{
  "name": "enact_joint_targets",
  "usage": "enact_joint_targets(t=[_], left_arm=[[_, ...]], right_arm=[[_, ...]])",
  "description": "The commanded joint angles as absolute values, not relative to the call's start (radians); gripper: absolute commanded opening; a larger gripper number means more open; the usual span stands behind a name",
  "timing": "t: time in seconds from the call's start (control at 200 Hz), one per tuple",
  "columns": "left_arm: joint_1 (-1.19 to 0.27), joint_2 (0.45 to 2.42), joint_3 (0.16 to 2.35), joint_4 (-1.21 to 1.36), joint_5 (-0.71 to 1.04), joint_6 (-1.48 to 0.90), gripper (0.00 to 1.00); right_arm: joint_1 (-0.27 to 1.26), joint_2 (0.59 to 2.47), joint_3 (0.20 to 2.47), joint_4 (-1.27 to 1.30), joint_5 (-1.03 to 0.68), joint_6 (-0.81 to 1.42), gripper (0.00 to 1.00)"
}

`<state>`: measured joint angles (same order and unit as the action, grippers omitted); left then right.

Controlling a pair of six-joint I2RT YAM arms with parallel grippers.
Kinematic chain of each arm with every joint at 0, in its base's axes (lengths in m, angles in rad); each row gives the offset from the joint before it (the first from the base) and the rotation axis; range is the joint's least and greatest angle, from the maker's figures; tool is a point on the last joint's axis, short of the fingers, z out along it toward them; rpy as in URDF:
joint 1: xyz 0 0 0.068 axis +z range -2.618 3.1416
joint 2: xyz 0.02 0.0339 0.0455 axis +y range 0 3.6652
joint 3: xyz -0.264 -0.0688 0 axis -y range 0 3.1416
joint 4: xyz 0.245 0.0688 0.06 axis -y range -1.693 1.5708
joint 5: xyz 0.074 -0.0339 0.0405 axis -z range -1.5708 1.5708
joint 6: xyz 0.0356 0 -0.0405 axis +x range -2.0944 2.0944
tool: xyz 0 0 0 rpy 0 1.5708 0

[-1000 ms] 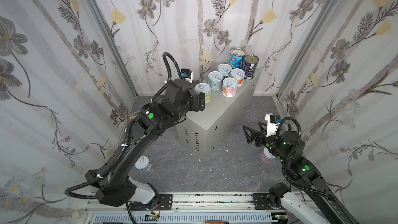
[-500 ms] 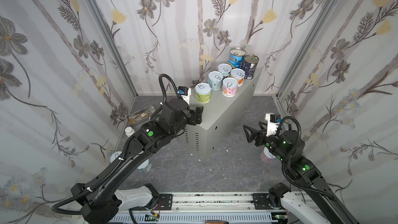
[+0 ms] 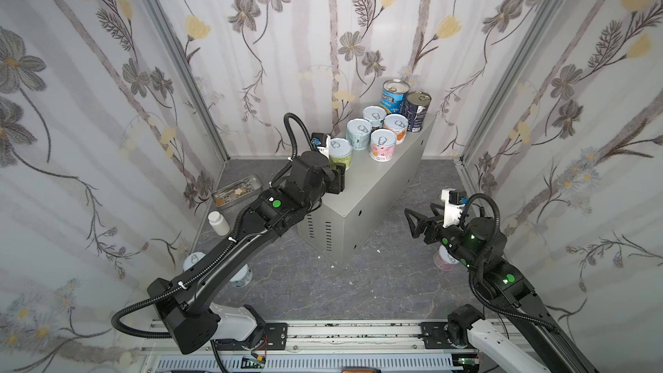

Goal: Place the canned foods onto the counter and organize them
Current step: 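Push the green-print can toward the other cans with the left gripper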

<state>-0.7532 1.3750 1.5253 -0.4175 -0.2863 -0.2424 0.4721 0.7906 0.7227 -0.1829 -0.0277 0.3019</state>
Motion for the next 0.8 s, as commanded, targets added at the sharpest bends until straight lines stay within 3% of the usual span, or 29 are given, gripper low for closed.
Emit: enact_joint_targets(t=[0.0, 0.5, 0.794], left_arm=[[-0.748, 1.400, 1.553, -0.365, -0.274, -0.235, 0.65], [-0.719, 1.497, 1.639, -0.350, -0.234, -0.230, 0.62], [-0.720, 1.385, 1.587, -0.350, -0.212, -0.236, 0.83]], right_arm=[[0.471, 0.790, 0.719, -0.172, -0.032, 0.298, 1.00], [0.473, 0.780, 0.730, -0.207, -0.019, 0.305, 1.00], [0.472, 0.753, 0.829, -0.449, 0.193, 0.407, 1.00]])
